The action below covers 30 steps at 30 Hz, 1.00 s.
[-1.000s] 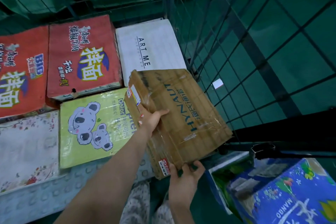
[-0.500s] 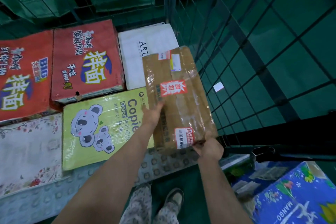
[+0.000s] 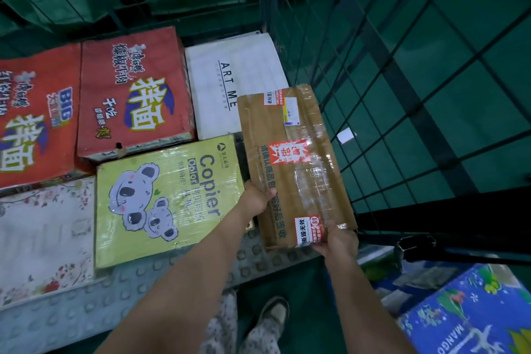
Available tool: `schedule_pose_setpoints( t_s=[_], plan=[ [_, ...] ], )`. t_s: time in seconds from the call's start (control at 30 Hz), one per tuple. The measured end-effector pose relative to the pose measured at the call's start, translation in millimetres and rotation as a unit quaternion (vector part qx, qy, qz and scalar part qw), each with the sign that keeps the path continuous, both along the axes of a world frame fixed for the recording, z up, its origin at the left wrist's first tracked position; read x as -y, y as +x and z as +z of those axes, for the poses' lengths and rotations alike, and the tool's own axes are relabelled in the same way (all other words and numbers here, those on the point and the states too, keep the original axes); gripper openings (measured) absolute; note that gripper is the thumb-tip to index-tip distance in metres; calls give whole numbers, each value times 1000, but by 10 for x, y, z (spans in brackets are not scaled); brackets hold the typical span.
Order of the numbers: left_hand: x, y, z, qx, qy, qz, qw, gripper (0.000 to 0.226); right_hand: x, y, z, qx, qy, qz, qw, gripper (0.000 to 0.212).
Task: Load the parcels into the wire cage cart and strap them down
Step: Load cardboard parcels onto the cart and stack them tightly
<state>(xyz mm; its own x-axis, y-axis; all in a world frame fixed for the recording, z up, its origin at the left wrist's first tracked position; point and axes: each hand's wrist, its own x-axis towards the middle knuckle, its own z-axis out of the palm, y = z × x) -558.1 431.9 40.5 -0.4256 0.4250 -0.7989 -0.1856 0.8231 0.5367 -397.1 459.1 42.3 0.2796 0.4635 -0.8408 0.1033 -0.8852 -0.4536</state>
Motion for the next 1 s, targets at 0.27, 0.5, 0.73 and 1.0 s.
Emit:
schedule_pose_setpoints(
  t_s=[0.27,0.5,0.73,1.0],
  plan=[
    [-2,7,-28,-34,-12,59,998,61,-110,-103,62,35,55,57,996,16],
    [55,-5,-73,-98,-2,61,993,50,-196,-115,231,26,-16,101,994,18],
    [181,48,52,-111,7,37,993,47,-96,-68,110,36,-16,119,992,23],
    [143,123,39,-132,-4,-9,991,60,-143,-98,23,142,-1,256,956,18]
  ],
)
